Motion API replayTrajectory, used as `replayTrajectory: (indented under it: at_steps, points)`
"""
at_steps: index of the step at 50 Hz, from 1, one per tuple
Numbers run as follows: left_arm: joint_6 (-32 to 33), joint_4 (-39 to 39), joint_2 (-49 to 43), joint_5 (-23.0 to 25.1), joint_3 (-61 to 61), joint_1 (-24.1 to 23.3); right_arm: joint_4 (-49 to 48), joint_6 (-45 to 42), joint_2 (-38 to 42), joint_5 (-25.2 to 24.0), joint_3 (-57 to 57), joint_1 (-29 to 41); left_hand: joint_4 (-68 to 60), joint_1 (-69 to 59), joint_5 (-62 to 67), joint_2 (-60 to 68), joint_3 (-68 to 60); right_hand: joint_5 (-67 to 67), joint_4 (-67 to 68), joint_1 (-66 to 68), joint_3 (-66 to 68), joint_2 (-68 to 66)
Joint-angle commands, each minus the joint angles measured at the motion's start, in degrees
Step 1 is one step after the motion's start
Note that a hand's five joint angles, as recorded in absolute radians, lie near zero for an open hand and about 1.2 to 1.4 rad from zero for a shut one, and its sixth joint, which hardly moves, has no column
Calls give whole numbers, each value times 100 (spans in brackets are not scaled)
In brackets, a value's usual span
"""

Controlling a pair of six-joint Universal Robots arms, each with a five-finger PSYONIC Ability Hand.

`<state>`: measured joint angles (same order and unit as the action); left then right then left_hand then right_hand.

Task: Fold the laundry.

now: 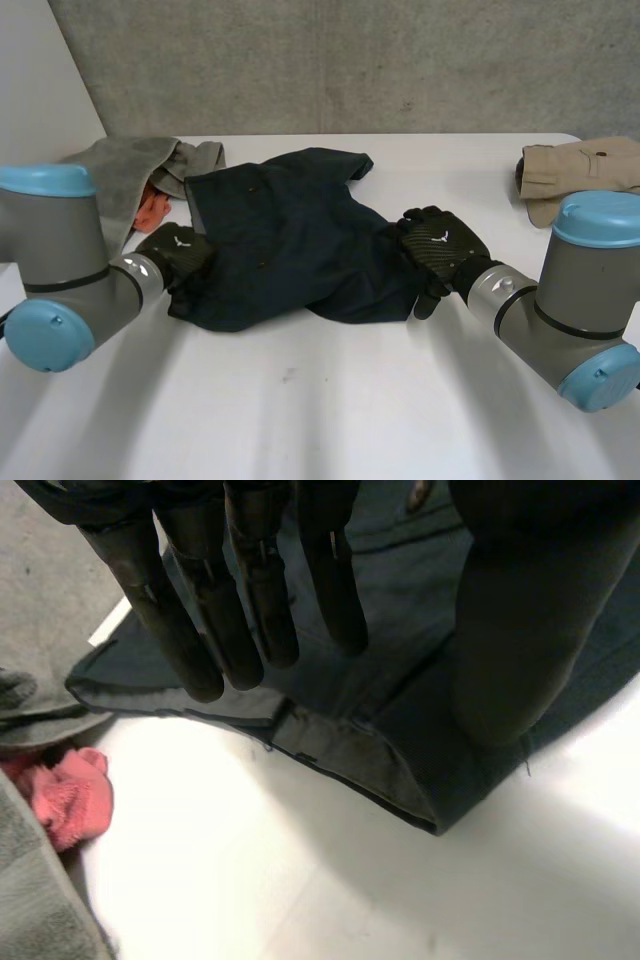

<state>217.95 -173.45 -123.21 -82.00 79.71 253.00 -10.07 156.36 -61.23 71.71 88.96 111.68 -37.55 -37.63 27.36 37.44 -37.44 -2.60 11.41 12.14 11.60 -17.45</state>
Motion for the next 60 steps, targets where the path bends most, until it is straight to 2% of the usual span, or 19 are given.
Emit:
replayTrajectory:
  at_steps: [1,3,7,14,15,19,24,30,33,37,42,44,48,51,52,55,60]
  points:
    - [11,-4,-326,-220,-140,-128,-65,0,-3,1,25,-14,-764,-756,784,775,-775,260,-141,-214,-160,745]
    - [19,22,-388,-255,-202,-137,-82,0,5,1,25,-23,-1132,-1125,1152,1143,-1143,260,-141,-214,-160,745]
    - [11,57,-380,-290,-307,-137,-91,0,-3,1,25,-32,-4235,-4227,4254,4246,-4246,260,-141,-214,-160,745]
    - [63,-65,-99,-571,-1079,65,-126,8,-12,10,16,-32,-4245,-4237,4264,4256,-4256,260,-141,-214,-160,745]
    - [20,-144,32,-719,-1429,179,-126,26,-12,10,16,-32,-4245,-4237,4264,4256,-4256,260,-141,-214,-160,745]
    - [-251,-477,419,-783,-2483,346,-126,79,-21,10,7,-14,-4245,-4237,4264,4256,-4256,260,-141,-214,-160,745]
    - [-1130,-961,649,-344,-3663,119,-144,228,-38,62,-28,-41,-4245,-4237,4264,4256,-4256,260,-141,-214,-160,745]
    - [-2229,-1217,640,395,-4429,-566,-170,500,-153,212,-133,-269,-4245,-4237,4264,4256,-4256,260,-141,-214,-160,745]
    - [-2510,-1173,422,850,-4421,-1005,-170,623,-196,255,-230,-453,-4245,-4237,4264,4256,-4256,260,-141,-214,-160,745]
    - [-2573,-998,-70,1317,-4211,-1480,-135,772,-223,317,-405,-743,-4245,-4237,4264,4256,-4256,260,-141,-214,-160,745]
    - [-2407,-576,-607,1512,-3789,-1841,-91,940,-223,229,-564,-1025,-4245,-4237,4264,4256,-4256,260,-141,-214,-160,745]
    - [-2336,-444,-713,1538,-3604,-1938,-91,975,-223,186,-599,-1095,-3795,-3788,3815,3806,-3806,260,-141,-214,-160,745]
    - [-1951,-312,-749,1477,-3069,-2149,-82,1010,-197,45,-652,-1183,-1058,-1051,1078,1069,-1069,260,-141,-214,-160,745]
    - [-1713,-312,-652,1371,-2909,-2193,-65,993,-188,-61,-652,-1183,-45,-38,65,56,-56,260,-141,-214,-160,745]
    - [-1555,-312,-556,1258,-2831,-2202,-56,993,-188,-104,-652,-1175,808,816,-788,-797,797,260,-141,-214,-160,745]
    - [-1405,-286,-380,1038,-2768,-2176,-30,993,-188,-175,-652,-1157,1589,1596,-1569,-1578,1578,260,-141,-214,-160,745]
    - [-1369,-189,138,335,-2593,-2000,146,931,-232,-403,-652,-1078,2499,2506,-2479,-2488,2488,260,-141,-214,-160,745]
